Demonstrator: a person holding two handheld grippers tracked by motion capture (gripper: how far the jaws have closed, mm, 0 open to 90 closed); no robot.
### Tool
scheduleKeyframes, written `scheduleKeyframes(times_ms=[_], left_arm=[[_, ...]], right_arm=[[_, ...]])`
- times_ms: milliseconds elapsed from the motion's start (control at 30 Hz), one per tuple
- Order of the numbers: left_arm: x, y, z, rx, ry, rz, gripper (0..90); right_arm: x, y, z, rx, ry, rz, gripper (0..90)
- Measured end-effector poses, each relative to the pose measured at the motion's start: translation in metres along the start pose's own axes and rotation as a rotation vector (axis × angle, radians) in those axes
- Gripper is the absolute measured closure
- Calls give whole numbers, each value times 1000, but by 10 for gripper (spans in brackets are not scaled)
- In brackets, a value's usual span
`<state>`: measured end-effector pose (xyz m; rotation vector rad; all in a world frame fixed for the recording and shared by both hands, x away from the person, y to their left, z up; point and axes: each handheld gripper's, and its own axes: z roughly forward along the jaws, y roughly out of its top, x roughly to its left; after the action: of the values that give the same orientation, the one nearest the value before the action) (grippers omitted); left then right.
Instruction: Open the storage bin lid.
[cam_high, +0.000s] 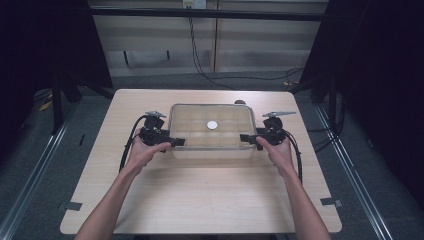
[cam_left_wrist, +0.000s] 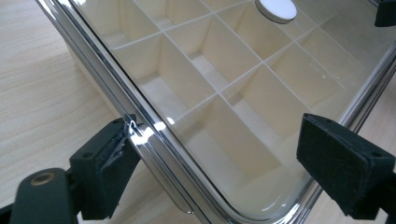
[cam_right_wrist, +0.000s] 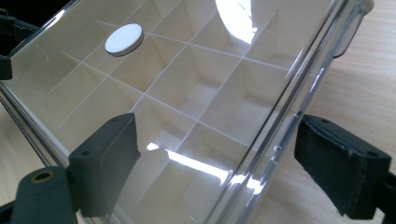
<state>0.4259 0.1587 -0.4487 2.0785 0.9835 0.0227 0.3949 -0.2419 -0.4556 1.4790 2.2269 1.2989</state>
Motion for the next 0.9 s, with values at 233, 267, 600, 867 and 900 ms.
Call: scheduleKeyframes(times_ms=[233, 267, 600, 867, 900], left_arm=[[0, -1, -2, -14, 11, 17, 165], [-1, -2, -2, -23, 12, 15, 165], [2, -8, -7, -82, 19, 16, 236], [0, -11, -10, -94, 17, 32, 259], [0, -11, -10, -94, 17, 32, 259]], right_arm=[[0, 1, 8, -13, -13, 10, 87], [0, 2, 8, -13, -18, 14, 87], [8, -1, 8, -97, -92, -32, 109], [7, -2, 0, -100, -63, -10, 163], [7, -2, 0, -100, -63, -10, 163]])
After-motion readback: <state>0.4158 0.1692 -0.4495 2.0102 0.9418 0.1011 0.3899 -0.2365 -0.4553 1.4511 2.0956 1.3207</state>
